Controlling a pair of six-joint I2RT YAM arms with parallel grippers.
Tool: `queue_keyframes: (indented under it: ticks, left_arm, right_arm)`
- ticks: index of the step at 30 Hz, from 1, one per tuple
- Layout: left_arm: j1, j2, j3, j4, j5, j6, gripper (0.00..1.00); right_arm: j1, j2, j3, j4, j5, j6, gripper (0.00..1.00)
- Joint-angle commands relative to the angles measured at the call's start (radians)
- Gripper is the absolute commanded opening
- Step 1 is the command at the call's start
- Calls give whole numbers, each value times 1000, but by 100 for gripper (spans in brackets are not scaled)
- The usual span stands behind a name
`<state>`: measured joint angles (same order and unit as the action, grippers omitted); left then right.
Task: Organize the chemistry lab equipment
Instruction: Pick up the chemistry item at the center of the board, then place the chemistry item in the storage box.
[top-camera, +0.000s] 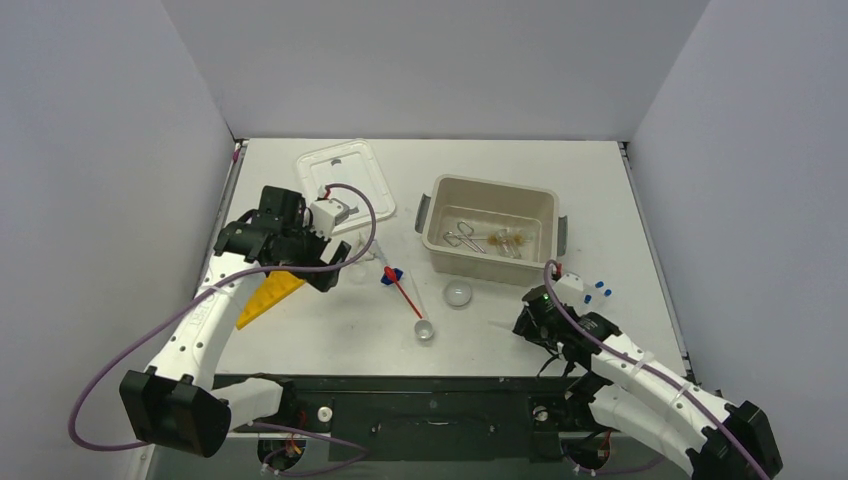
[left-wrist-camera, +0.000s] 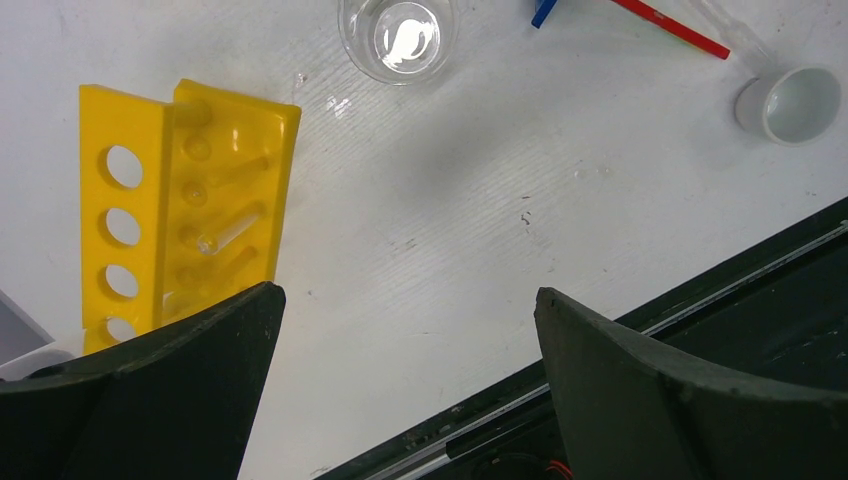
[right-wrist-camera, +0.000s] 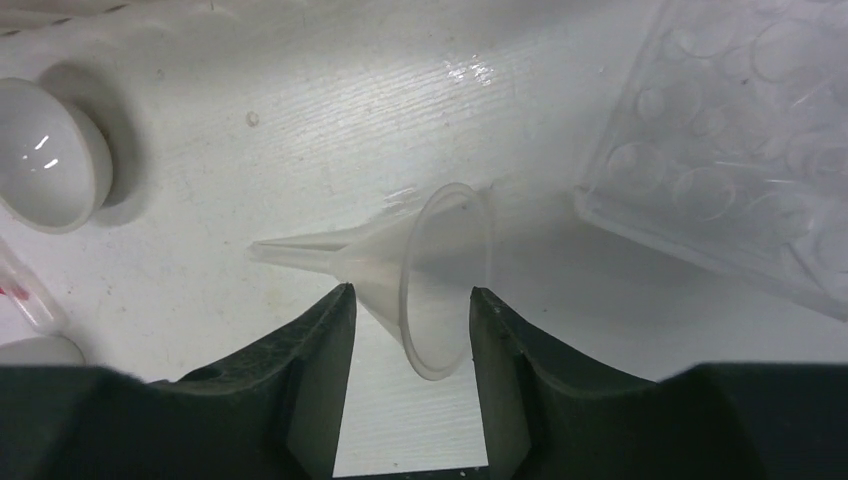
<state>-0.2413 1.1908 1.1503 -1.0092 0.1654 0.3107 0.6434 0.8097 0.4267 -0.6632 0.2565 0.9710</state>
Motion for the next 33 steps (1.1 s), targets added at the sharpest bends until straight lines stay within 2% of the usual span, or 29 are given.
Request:
queue_keyframes:
  ticks: [1,2,3,5,6,11,16,18,24,29,33]
  left_arm:
    - [-4,4,-2,48,20,-7,97]
    - [-4,5,-3,48,19,-7,97]
    - [-4,7,-3,49,18,-6,96]
    - [-5,7,-3,49,16,-5,96]
    - [-4,5,-4,49,15,-2,96]
    - [-4,-2,-16,55,13,4,97]
    - [-5,-11,-20,56,16,7,96]
    - [-4,-15,-21,58,14,7,96]
    - [-5,-31,-31,66,9,4,97]
    - [-4,-46,-37,65,7,8,97]
    - [-5,-43,-29,48,6,8,97]
  right_arm:
    - [9,22,-24,137,-47,41,37]
    - [9,32,-25,152,-47,40,29]
    - [9,35,-23,156,-44,39,25]
    - [9,36,-2,151,-36,30,4]
    - [9,30,7,137,-25,20,1]
    - [9,-16,118,47,-2,-54,0]
    - [9,-26,291,-3,-161,-183,0]
    - [9,9,421,-28,-225,-237,0]
    - [-29,152,660,-80,-248,-375,0]
    - [-187,326,696,20,-317,-404,0]
    - [-234,499,712,87,-282,-437,0]
